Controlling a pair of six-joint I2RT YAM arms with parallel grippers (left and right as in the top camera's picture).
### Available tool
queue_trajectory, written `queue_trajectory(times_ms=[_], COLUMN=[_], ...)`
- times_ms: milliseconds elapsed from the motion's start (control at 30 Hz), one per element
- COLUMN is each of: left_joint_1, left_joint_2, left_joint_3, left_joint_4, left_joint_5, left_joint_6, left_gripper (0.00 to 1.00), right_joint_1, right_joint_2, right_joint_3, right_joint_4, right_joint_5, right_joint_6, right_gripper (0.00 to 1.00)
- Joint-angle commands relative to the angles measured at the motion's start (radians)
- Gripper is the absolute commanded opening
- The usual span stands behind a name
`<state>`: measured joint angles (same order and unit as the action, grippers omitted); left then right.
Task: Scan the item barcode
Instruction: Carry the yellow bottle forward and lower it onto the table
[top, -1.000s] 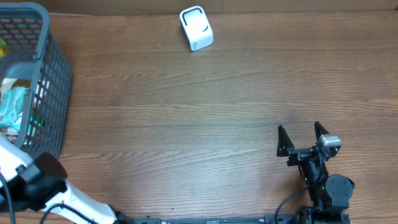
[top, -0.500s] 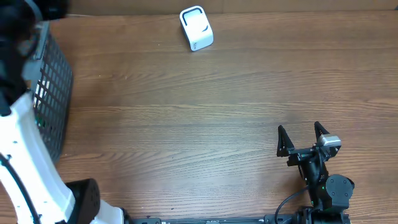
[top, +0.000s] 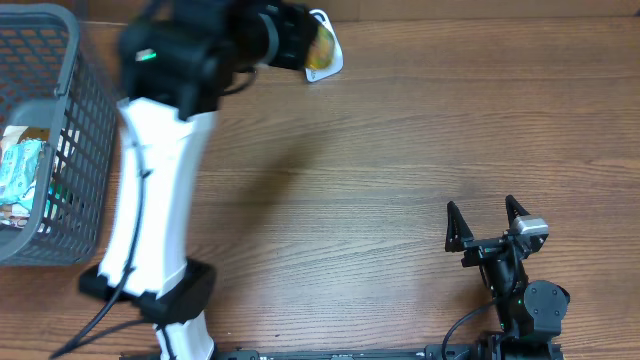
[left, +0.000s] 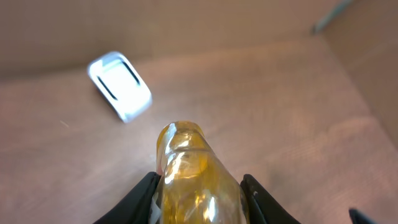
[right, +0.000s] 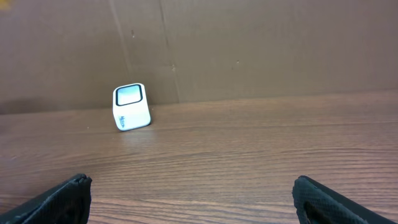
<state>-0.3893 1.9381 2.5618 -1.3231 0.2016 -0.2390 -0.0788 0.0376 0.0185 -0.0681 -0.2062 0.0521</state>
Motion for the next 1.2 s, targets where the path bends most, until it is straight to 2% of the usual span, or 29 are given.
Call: queue_trajectory(times_ms=[0, 200, 533, 700, 900, 1167], left_joint_1=[-0.097, -0.234, -0.396, -0.436, -0.444, -0.444], left_joint_2=[0.093, 0.230, 0.427, 0.478, 0.499, 0.533], left_joint_3=[0.019, 0.019, 0.018, 0.018, 0.010, 0.004], left_joint_4=[-0.025, -0.056, -0.034, -0.007, 0.009, 0.064], left_joint_5=[-0.054, -0.166, -0.251, -0.322, -0.324, -0.324], left_joint_6=[-0.098, -0.214, -0.362, -0.439, -0.493, -0.499], left_gripper=[0.30, 0.32, 0.36, 0.36, 0.38, 0.44], right_joint_1=[0.001, 0.001, 0.001, 0.001, 0.001, 0.001], right_joint_2=[0.002, 0.002, 0.002, 0.002, 0.002, 0.002], right_joint_3=[-0.011, -0.011, -0.011, -0.011, -0.011, -0.011], right_joint_4=[0.006, 0.006, 0.006, 0.006, 0.006, 0.006], right_joint_5=[-0.005, -0.005, -0.005, -0.005, -0.005, -0.005], right_joint_6=[0.000, 0.000, 0.000, 0.000, 0.000, 0.000], right_gripper=[1.00, 1.00, 1.00, 1.00, 1.00, 1.00])
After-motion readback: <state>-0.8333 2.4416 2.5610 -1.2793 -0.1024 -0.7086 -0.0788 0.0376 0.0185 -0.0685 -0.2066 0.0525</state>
